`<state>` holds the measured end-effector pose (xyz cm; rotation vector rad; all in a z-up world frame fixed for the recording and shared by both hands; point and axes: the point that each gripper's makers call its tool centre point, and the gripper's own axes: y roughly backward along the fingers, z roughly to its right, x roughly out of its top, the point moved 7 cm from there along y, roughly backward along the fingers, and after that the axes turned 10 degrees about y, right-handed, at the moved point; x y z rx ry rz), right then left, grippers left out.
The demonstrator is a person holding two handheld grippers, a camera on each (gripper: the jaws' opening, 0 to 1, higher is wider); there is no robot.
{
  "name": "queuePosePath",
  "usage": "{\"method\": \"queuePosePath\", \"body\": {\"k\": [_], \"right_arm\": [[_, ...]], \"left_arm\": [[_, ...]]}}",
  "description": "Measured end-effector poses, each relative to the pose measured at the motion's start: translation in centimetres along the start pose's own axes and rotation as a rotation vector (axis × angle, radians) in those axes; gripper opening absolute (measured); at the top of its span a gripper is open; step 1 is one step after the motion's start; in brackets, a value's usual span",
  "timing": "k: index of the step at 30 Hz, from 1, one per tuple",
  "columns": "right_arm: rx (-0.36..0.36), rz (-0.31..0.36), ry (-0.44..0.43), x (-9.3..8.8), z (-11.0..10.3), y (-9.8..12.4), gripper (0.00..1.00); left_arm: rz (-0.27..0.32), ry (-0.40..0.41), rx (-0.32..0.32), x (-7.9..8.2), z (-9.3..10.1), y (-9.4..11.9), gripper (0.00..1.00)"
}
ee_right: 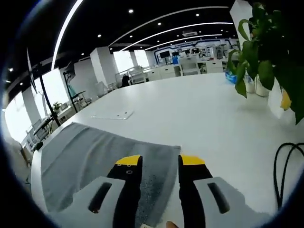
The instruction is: Fold the towel on the table until its edges align and the towel forms a compact rectangular stack.
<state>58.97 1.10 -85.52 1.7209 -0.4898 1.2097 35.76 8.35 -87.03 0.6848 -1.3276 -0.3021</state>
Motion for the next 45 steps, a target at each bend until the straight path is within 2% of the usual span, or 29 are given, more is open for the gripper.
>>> {"method": "queuePosePath", "body": {"k": [4, 13, 14, 15, 16, 19, 21, 25, 28, 31, 35, 45], "right_arm": [[-0.026, -0.03, 0.002, -0.6, 0.5, -0.9, 0.26], [-0.081, -0.067, 0.037, -0.8, 0.9, -2.2, 0.14], [-0.083, -0.05, 0.048, -0.6, 0.9, -2.4, 0.1], [-0.084, -0.065, 0.054, -0.6, 0.9, -2.4, 0.04], [-0.08, -0.073, 0.059, -0.8, 1.2, -2.7, 0.03], [-0.08, -0.075, 0.062, -1.0, 1.4, -3.0, 0.01], [-0.07, -0.075, 0.064, -1.0, 1.3, -3.0, 0.0], [-0.047, -0.052, 0.042, -0.8, 0.9, -2.7, 0.0], [-0.05, -0.017, 0.018, 0.0, 1.0, -2.3, 0.0], [-0.037, 0.017, -0.013, 0.8, 0.8, -2.0, 0.0], [-0.001, 0.03, 0.013, 2.0, -0.3, -1.8, 0.0], [0.024, 0.097, 0.028, 5.7, -2.4, -0.3, 0.0]], "left_arm": [[0.0, 0.002, 0.006, 0.0, 0.0, 0.0, 0.04], [-0.003, 0.008, 0.035, 0.0, 0.2, -0.1, 0.05], [-0.004, 0.003, 0.036, 0.0, 0.2, -0.1, 0.05], [-0.005, -0.006, 0.038, 0.0, 0.2, -0.1, 0.05], [-0.006, -0.017, 0.038, 0.0, 0.3, -0.1, 0.05], [-0.005, -0.02, 0.038, 0.0, 0.2, -0.1, 0.05], [-0.009, 0.024, 0.032, 0.0, 0.2, 0.0, 0.05], [-0.009, 0.031, 0.029, 0.0, 0.2, 0.2, 0.04], [0.002, 0.034, 0.03, 0.4, 0.3, 0.7, 0.04], [0.04, 0.062, 0.032, 1.2, 0.0, 1.6, 0.04], [0.087, 0.105, 0.049, 2.1, -0.3, 2.9, 0.04], [0.138, 0.093, 0.079, 2.7, -0.3, 6.0, 0.04]]}}
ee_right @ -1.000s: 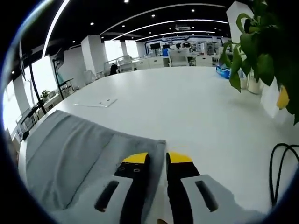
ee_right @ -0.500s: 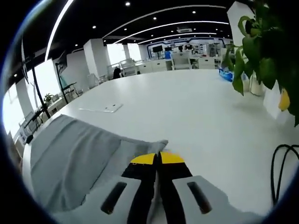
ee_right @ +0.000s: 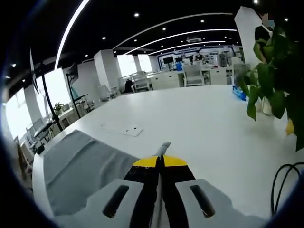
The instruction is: Fold the towel on the table until its edges align and the towel forms a compact rectangular stack.
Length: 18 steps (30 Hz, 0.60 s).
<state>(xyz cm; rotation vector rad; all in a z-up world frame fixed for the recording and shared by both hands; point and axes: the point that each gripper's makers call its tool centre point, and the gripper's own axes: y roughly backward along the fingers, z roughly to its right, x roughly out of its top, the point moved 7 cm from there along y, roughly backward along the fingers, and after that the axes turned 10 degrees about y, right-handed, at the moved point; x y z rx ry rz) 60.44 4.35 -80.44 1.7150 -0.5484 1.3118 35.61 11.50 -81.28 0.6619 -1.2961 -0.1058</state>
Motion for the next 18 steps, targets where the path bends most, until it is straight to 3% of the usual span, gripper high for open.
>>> {"method": "queuePosePath", "body": {"k": [4, 5, 7, 11, 18], "right_arm": [[0.025, 0.016, 0.015, 1.4, -1.2, 0.3, 0.0], [0.031, 0.017, 0.023, 1.6, -1.5, 0.4, 0.0], [0.04, 0.023, 0.036, 2.4, -2.3, 0.8, 0.0], [0.051, 0.048, 0.039, 3.8, -3.4, 1.4, 0.0], [0.08, 0.083, 0.069, 7.0, -5.5, 2.2, 0.0]], "left_arm": [[0.024, 0.012, 0.015, 0.2, -0.2, 1.6, 0.04], [0.074, 0.056, 0.02, 0.6, -0.3, 2.2, 0.04], [0.107, 0.116, 0.033, 0.9, -0.9, 3.1, 0.04], [0.126, 0.107, 0.082, 1.3, -1.8, 4.8, 0.04], [0.204, 0.17, 0.173, 1.9, -2.8, 9.1, 0.04]]}}
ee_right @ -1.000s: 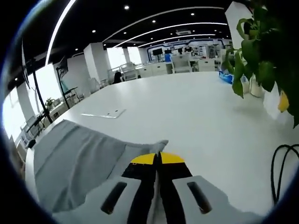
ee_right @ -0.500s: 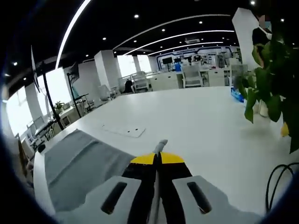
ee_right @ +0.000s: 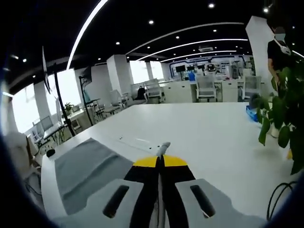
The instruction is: Fold the towel on the table until its edges align and the towel forms a compact rectangular stack.
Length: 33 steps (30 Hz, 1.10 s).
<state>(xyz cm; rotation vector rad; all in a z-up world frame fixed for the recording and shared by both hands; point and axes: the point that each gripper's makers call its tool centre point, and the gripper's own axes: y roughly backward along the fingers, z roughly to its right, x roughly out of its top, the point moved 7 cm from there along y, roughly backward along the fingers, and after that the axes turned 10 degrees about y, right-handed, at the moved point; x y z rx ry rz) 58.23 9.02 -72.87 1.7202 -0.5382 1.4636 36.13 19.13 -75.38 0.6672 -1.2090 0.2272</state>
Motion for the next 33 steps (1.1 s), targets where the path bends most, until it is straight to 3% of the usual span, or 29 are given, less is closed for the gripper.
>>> {"method": "queuePosePath", "body": {"k": [4, 11, 21, 25, 26, 33], "right_arm": [[0.02, 0.012, 0.025, 1.8, -1.6, -0.2, 0.0], [0.033, 0.031, 0.034, 3.8, -3.4, -1.1, 0.0], [0.047, 0.107, -0.031, 7.4, -6.4, -1.7, 0.0], [0.057, 0.118, -0.012, 8.6, -7.1, -2.3, 0.0], [0.056, 0.122, 0.029, 9.1, -7.4, -2.6, 0.0], [0.083, 0.145, 0.013, 11.0, -9.1, -4.5, 0.0]], "left_arm": [[0.021, 0.02, 0.036, 0.1, -0.4, 2.0, 0.04], [0.058, 0.015, 0.046, 0.8, -0.7, 4.6, 0.04], [0.142, -0.011, 0.111, 3.1, -1.2, 8.8, 0.04], [0.16, -0.013, 0.134, 3.5, -1.6, 10.3, 0.04], [0.163, -0.01, 0.136, 3.5, -1.7, 10.5, 0.04], [0.189, -0.005, 0.173, 4.0, -2.7, 13.5, 0.04]]}}
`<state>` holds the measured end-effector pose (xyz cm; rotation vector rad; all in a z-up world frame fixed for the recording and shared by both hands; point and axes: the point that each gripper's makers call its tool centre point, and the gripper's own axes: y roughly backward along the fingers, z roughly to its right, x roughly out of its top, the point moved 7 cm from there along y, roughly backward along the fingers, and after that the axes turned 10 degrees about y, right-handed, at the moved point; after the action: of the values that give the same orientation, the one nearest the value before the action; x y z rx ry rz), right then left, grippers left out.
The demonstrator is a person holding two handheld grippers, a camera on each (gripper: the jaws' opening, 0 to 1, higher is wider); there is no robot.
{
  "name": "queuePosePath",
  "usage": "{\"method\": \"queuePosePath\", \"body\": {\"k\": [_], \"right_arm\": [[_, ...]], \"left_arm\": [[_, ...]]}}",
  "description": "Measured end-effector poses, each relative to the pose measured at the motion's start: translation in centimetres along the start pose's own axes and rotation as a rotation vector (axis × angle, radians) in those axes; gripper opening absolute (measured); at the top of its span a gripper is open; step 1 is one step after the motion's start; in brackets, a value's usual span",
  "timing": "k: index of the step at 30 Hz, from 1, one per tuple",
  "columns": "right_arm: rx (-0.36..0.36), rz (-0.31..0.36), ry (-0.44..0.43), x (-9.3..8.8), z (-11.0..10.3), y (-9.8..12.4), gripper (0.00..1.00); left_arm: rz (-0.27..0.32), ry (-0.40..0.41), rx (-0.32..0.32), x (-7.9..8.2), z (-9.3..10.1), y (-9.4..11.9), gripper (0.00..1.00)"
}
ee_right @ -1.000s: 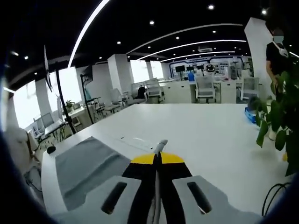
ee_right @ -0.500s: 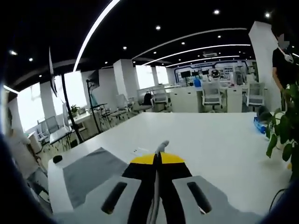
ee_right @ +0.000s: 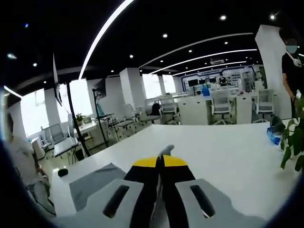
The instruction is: Fold the towel on the table until its edges align and the towel forms a compact rectangular stack.
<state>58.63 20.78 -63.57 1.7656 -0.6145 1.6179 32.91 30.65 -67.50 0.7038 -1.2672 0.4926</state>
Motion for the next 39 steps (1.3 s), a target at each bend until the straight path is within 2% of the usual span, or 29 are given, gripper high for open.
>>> {"method": "queuePosePath", "body": {"k": [6, 9, 16, 26, 39], "right_arm": [[0.028, 0.024, 0.026, 1.9, -2.0, -1.4, 0.0], [0.033, 0.039, 0.024, 2.7, -3.1, -2.1, 0.0], [0.065, 0.054, 0.022, 3.7, -5.3, -4.5, 0.0], [0.124, 0.067, 0.04, 4.9, -8.6, -7.2, 0.0], [0.192, 0.08, 0.054, 6.0, -12.5, -10.2, 0.0]], "left_arm": [[0.038, 0.0, 0.038, 1.3, -1.8, 2.4, 0.04], [0.045, -0.015, 0.066, 1.6, -3.0, 3.5, 0.04], [0.075, 0.007, 0.13, 2.0, -5.6, 6.6, 0.04], [0.112, 0.028, 0.208, 1.9, -8.4, 10.0, 0.04], [0.132, 0.036, 0.284, 1.6, -10.4, 13.1, 0.04]]}}
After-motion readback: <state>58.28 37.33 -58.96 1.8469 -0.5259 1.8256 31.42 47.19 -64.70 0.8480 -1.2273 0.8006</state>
